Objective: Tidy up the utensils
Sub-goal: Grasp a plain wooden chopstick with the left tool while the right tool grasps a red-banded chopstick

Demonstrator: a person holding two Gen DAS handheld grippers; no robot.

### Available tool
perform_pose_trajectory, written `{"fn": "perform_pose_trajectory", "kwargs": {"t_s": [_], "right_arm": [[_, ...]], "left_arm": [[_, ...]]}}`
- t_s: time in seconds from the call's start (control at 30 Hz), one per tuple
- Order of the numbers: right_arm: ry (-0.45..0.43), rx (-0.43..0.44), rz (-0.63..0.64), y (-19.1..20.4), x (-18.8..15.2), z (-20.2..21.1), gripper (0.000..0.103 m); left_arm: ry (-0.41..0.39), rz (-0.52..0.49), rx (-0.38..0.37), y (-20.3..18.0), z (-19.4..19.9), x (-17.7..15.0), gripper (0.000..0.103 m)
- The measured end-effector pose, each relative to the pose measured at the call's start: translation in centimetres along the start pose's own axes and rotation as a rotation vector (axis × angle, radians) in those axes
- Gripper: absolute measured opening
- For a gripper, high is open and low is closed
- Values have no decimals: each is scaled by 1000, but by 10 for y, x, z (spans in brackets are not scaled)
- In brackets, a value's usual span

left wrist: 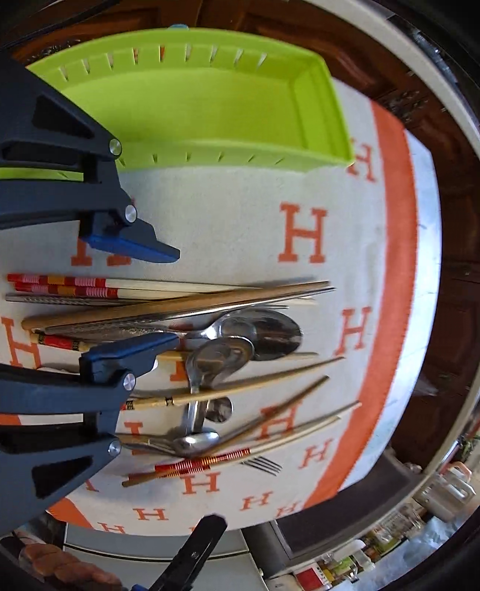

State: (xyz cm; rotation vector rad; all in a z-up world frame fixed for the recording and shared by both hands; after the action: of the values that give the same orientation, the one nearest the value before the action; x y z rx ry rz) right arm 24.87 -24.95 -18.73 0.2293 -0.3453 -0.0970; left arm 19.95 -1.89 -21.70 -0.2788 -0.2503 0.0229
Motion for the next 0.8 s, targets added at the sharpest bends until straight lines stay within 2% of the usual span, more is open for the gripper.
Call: {"fn": "perform_pose_trajectory", "kwargs": {"t_s": [0.1, 0.37, 0.5, 0.57, 0.8], "right_arm": [[51, 24, -9, 3, 6, -30, 40], [113, 25, -24, 9, 22, -85, 27], [141, 32, -36, 10, 24, -102, 8], [129, 42, -37, 13, 25, -105, 7], [105, 80, -38, 16, 16, -92, 6]], "left_arm": [[22, 13, 0, 3, -10, -1, 34], [43, 35, 2, 7, -22, 7, 25], [53, 37, -1, 6, -25, 12, 18], [50, 33, 10, 5, -25, 15, 12], [32, 36, 7, 6, -18, 19, 7]]}}
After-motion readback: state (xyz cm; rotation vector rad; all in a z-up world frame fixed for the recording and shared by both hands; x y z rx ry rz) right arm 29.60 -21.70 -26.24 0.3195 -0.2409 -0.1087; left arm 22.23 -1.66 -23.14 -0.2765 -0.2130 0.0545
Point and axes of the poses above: each gripper's, at about its wrist camera, not at the fingertips, and z roughly against the way its jaws point, y to its left, x to its top, the point moved 6 cm from there along -z, roughly the way its jaws point, and after that the axes turned 6 degrees about -x, right-handed, at the moved point
